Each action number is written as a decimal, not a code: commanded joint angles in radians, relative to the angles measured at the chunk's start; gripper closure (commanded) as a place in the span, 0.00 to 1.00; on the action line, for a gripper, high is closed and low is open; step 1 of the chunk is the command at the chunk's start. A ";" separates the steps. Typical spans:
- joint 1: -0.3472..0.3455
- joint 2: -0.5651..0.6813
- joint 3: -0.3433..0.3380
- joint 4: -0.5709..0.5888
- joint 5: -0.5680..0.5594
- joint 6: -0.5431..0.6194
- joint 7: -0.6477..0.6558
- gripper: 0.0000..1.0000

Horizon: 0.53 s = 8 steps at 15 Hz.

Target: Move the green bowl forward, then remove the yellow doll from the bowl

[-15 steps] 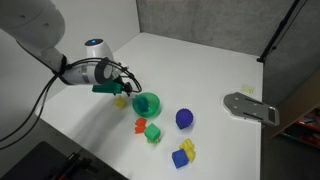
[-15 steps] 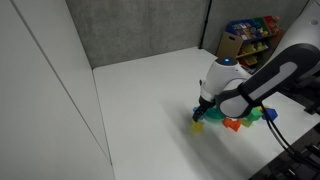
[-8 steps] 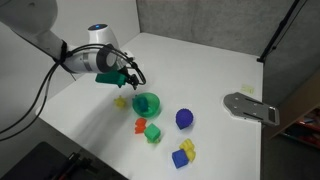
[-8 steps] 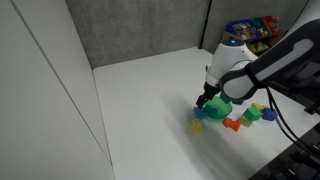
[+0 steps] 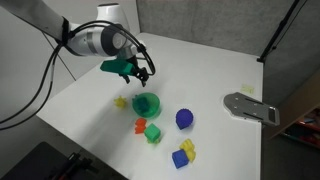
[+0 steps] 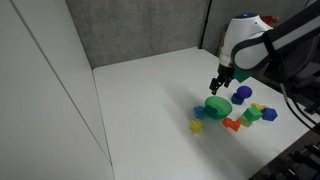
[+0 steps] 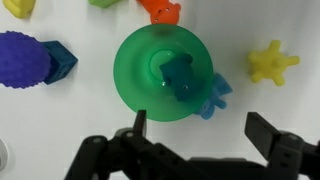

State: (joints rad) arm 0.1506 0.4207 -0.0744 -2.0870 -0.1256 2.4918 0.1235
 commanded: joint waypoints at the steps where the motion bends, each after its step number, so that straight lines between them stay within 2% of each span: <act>1: -0.058 -0.076 0.009 -0.012 0.004 -0.106 -0.024 0.00; 8: -0.161 -0.187 0.016 -0.016 0.033 -0.289 -0.151 0.00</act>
State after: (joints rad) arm 0.0305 0.2996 -0.0725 -2.0886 -0.1225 2.2745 0.0424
